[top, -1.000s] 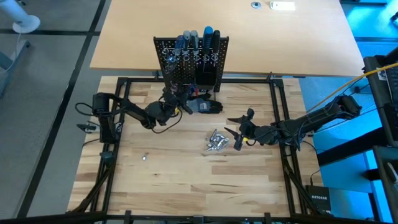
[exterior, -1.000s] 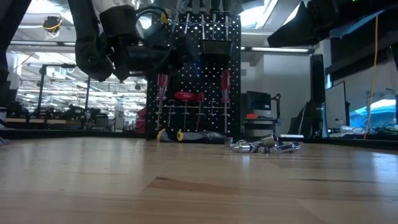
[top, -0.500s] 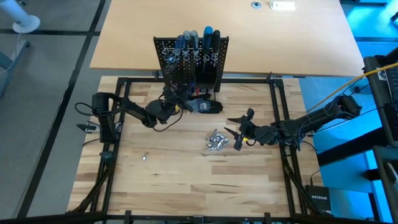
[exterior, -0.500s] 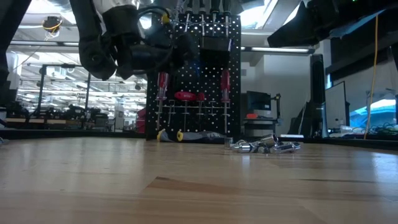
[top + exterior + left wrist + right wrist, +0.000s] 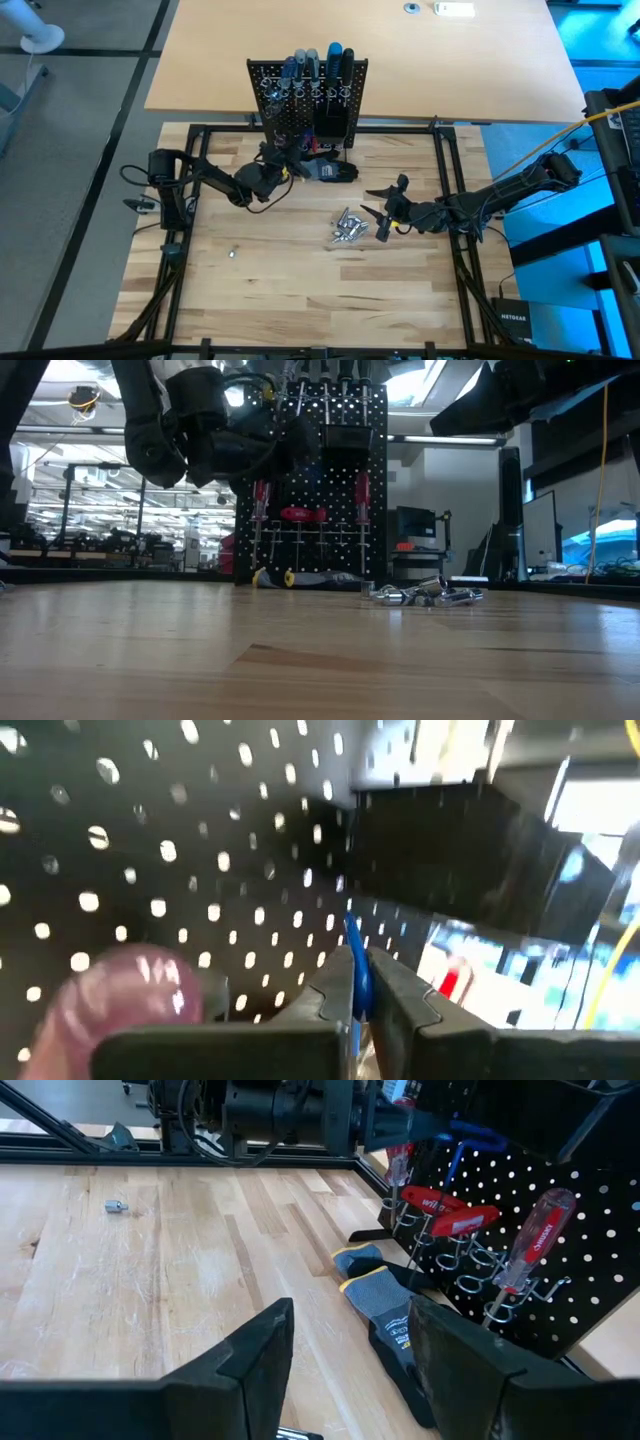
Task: Hang tools onto peg board
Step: Hang the blue pick tool on the pegboard
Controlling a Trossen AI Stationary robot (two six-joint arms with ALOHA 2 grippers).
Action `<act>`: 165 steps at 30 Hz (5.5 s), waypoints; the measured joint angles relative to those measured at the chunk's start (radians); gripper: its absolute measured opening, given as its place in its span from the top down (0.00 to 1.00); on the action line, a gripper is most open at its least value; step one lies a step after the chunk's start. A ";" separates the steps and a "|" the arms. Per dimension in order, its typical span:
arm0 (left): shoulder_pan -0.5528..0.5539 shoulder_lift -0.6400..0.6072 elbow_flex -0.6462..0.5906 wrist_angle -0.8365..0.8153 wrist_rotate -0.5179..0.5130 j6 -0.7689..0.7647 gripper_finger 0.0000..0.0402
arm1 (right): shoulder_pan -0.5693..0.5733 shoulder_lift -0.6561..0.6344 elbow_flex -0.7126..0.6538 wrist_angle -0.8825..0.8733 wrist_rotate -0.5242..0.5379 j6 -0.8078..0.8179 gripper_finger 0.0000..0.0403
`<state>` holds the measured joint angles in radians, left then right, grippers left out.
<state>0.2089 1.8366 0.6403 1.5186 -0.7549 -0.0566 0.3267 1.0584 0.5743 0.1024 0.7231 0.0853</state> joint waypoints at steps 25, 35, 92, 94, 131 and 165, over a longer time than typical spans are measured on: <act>0.042 -0.022 0.074 0.046 0.085 0.031 0.97 | 0.000 0.000 0.000 0.000 -0.008 0.013 0.51; 0.040 -0.024 0.073 -0.037 0.072 -0.040 0.96 | 0.000 0.000 0.000 -0.001 -0.009 0.013 0.51; -0.430 -0.154 0.072 0.047 -0.099 0.621 0.96 | 0.000 0.000 0.000 -0.006 -0.022 0.026 0.51; -0.461 -0.171 0.072 0.036 -0.073 0.632 0.96 | 0.000 0.000 0.000 -0.006 -0.040 0.026 0.51; -0.452 -0.247 0.072 -0.120 0.109 0.391 0.99 | -0.127 0.604 0.126 0.757 -0.296 -0.236 0.95; -0.531 -0.246 0.072 -0.195 -0.047 0.482 0.99 | -0.091 0.511 0.138 0.581 0.088 -0.543 0.98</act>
<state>-0.3224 1.5902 0.7128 1.3239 -0.8023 0.4251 0.2360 1.5695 0.7128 0.6832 0.8107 -0.4581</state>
